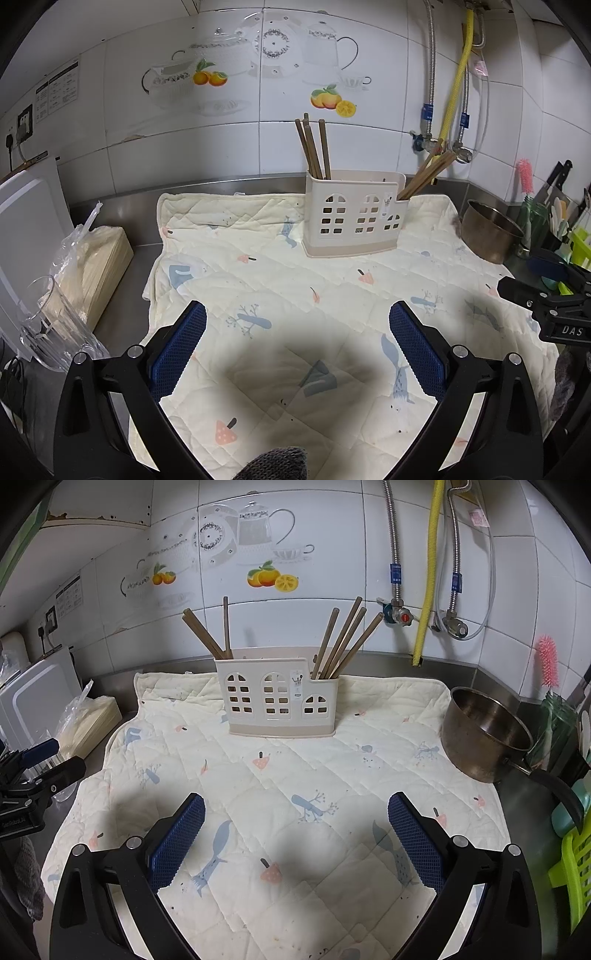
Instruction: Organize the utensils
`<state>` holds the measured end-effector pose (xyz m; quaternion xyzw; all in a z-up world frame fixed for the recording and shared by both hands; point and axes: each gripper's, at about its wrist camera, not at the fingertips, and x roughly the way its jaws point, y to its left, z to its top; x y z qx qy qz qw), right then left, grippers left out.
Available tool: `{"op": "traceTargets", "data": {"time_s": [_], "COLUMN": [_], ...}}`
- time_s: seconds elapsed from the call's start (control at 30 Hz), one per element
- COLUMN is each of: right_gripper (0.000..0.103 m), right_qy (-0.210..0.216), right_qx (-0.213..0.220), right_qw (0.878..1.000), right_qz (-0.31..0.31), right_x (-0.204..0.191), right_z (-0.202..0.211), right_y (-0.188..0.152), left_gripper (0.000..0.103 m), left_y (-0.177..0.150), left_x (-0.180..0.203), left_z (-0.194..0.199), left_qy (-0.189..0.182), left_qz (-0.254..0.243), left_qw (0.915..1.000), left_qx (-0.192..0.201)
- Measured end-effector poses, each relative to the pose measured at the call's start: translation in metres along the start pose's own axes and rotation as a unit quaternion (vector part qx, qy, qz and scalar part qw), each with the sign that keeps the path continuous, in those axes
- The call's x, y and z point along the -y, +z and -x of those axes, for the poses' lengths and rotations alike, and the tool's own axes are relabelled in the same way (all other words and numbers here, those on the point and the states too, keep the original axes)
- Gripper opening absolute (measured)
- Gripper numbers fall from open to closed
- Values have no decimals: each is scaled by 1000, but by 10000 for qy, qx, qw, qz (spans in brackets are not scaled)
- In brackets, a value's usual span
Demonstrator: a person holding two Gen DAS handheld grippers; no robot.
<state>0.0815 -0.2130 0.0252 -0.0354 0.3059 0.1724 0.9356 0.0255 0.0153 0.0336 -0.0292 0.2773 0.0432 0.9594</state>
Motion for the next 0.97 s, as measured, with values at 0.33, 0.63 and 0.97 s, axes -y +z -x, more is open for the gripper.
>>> {"op": "traceTargets", "data": {"time_s": [0.33, 0.63, 0.97], "right_gripper": [96, 96, 96], "right_qy": [13, 2, 4], "right_qx": [-11, -37, -63], "right_qw": [10000, 10000, 10000], "right_qz": [-7, -32, -37], "right_x": [1, 1, 3], "right_z": [-1, -2, -3], "right_y": [-1, -3, -4], "left_gripper": [98, 98, 98], "left_y": [-2, -2, -4], "left_x": [3, 4, 4], "left_z": [0, -2, -5], "left_qy": [-9, 28, 33], "left_qz": [-40, -17, -7], "left_qw": [10000, 10000, 10000], "left_qx": [9, 2, -82]}}
